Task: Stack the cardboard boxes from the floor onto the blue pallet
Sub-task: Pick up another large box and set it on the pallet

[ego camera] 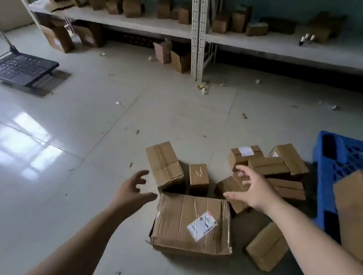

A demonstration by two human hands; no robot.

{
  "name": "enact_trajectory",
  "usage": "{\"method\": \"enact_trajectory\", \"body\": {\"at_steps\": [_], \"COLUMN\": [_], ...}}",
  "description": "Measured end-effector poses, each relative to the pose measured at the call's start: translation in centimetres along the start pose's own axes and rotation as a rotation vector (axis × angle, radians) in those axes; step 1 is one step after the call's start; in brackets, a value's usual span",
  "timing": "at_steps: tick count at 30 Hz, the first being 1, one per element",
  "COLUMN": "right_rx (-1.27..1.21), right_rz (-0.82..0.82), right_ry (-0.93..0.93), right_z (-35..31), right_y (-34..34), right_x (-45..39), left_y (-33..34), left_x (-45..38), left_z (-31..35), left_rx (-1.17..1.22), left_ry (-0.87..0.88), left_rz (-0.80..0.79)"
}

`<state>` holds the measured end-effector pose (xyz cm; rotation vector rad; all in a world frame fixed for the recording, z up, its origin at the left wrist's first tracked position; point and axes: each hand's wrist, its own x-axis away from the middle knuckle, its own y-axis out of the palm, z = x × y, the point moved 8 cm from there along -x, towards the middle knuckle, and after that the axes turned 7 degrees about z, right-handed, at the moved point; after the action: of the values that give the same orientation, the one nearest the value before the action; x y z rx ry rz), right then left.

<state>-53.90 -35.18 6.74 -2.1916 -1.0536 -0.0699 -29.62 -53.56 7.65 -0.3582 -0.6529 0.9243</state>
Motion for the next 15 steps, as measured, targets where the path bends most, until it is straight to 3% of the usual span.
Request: {"method": "enact_trajectory", "body": {"at_steps": [8,12,15], "right_rx": [0.050,0.088,0.069], "right_rz": [0.018,0.035,0.076], "right_ry": [0.217,0.424,0.575], "right_z": [24.6,36.5,42.5], "right_y": [17.9,24.6,27.5], "right_x": [-10.4,-11.8,-11.3], "left_y": [16.6,22.4,25.3], "left_x": [-12.5,-16.7,-18.9], "left_z": [-24.0,-34.3,-40.3], "left_rx": [-0.069,-0.151,-0.083], "left_ry": [-0.066,-0.134,-0.263], "left_rz": [0.037,0.071,0.119]}}
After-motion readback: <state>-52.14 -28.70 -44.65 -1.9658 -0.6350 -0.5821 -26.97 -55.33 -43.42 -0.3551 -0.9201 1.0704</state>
